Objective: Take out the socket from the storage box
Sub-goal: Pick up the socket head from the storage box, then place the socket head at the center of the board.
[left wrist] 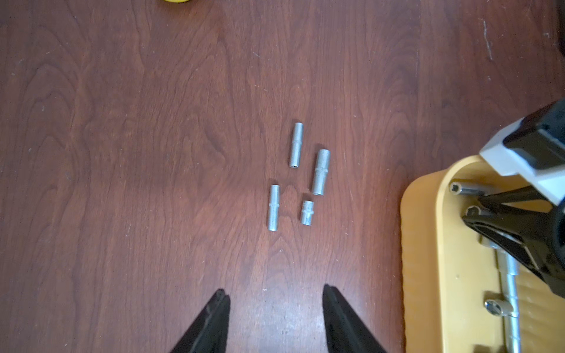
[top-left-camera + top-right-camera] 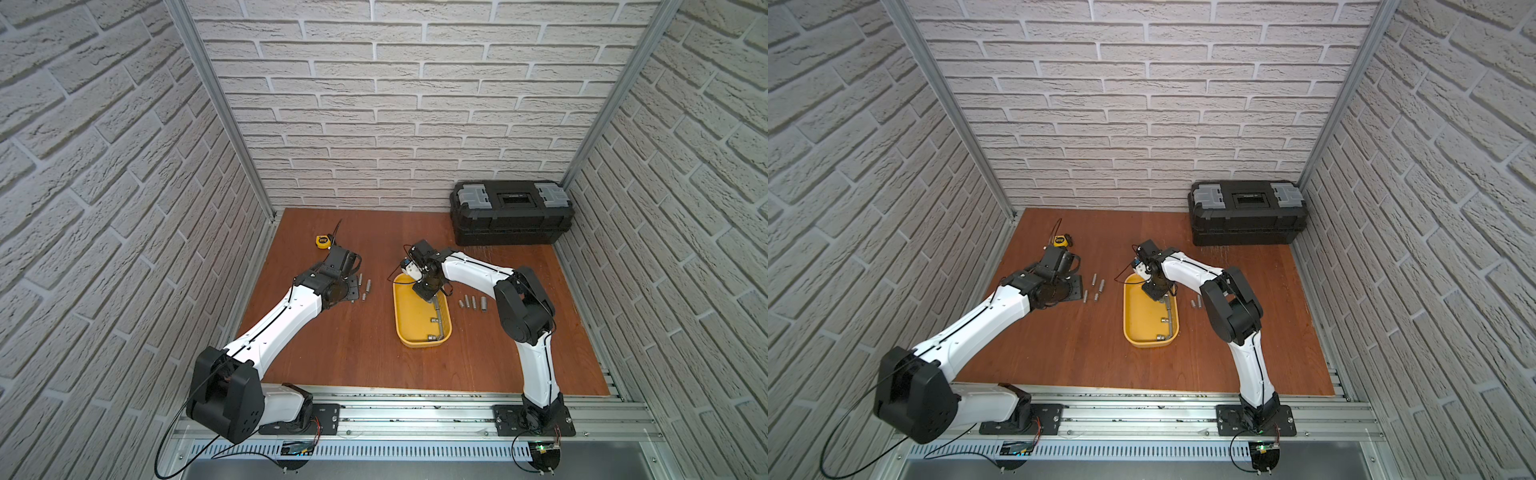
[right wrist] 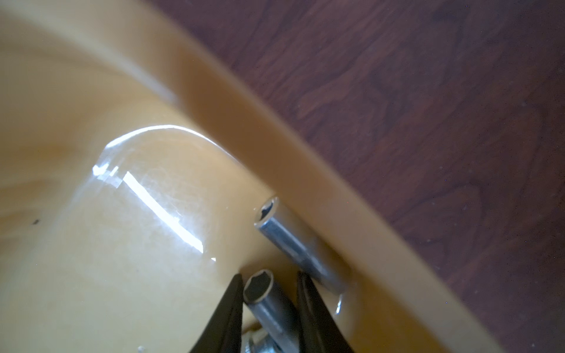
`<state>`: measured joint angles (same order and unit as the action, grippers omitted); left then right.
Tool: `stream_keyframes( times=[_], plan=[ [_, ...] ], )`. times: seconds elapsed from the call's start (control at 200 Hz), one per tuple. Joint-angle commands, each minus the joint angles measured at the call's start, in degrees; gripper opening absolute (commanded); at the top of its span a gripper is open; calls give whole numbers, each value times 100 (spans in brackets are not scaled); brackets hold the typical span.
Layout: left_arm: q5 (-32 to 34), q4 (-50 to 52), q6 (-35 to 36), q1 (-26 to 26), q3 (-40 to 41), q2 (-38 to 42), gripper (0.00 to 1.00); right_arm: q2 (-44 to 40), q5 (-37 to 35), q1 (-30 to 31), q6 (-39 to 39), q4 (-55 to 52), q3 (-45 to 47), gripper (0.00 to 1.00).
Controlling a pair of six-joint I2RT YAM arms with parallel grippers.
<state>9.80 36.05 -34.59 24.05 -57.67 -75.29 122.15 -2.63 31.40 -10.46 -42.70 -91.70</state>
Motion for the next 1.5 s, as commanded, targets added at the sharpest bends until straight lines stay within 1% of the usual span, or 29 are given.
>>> stream_keyframes(
  times=[0.0,0.345,0.535,0.84,0.875,1.015,1.235,1.375,1.495],
  plan=[
    [31,-55,-41,-33,72,94,53,76,249,7,-45,-184,142,27],
    [4,-63,-26,-40,28,56,53,8,564,16,188,-86,196,16],
    [-22,-46,-13,-41,-33,25,53,-235,760,16,360,-34,73,14],
    [-66,-79,-26,-35,-69,-80,53,-837,769,-70,725,34,-115,10],
    [-66,-78,-38,-35,-67,-96,53,-1069,798,-122,828,111,-59,10],
    [-83,-72,-82,-29,-78,-101,53,-1460,899,-377,1151,263,163,10],
    [-84,-112,-98,-32,-7,-93,53,-1980,906,-1084,1565,273,544,10],
    [-100,-142,-122,-32,1,-114,53,-2112,841,-1553,1669,281,841,9],
    [-112,-151,-114,-32,10,-140,53,-1922,637,-1901,1776,211,885,9]
  ],
)
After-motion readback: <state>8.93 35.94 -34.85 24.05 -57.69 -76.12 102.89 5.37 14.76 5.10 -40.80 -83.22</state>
